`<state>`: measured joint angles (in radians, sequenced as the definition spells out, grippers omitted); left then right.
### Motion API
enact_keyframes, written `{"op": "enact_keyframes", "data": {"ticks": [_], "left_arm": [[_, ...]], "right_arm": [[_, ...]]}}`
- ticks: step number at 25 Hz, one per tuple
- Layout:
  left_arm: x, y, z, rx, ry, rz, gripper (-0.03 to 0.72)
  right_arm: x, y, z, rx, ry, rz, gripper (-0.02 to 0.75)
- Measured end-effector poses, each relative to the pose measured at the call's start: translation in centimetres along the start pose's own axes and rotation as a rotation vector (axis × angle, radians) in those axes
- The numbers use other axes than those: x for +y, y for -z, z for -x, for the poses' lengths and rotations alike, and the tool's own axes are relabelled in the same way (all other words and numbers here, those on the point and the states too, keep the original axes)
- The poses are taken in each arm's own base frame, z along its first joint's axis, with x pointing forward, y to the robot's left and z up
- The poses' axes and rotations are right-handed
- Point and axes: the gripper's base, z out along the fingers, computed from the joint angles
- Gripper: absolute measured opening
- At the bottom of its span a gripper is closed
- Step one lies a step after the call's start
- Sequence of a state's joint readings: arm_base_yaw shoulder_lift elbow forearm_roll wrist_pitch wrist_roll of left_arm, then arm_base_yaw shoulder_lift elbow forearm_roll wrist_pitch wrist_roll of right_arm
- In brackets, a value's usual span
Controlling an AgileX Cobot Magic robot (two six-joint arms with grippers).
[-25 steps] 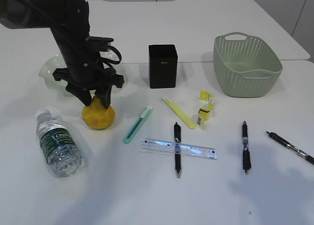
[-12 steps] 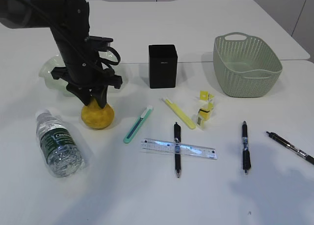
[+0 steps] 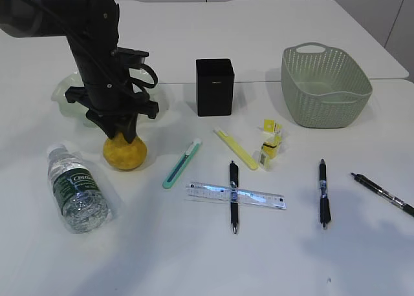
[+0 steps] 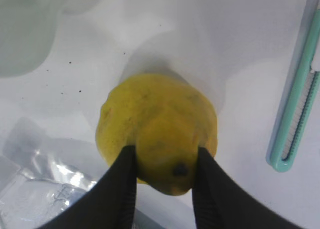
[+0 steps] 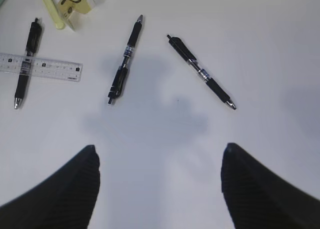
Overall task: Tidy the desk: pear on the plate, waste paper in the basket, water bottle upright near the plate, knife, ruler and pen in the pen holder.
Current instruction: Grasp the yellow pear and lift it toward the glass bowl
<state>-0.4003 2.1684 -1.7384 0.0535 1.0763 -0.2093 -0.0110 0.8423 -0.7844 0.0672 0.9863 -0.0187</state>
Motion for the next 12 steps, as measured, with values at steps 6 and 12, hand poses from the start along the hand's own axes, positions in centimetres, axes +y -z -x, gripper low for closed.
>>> {"op": "enact_keyframes", "data": {"ticks": [6,12], "left_arm": [[-0.18,0.0,-0.04,0.004,0.011,-0.02,0.206],[-0.27,0.47,-0.17,0.01,0.019,-0.033,0.206]], "right_arm": [[0.0,0.0,0.0,0.0,0.002,0.0,0.557],[0.0,0.0,0.0,0.0,0.004,0.0,0.557]]}}
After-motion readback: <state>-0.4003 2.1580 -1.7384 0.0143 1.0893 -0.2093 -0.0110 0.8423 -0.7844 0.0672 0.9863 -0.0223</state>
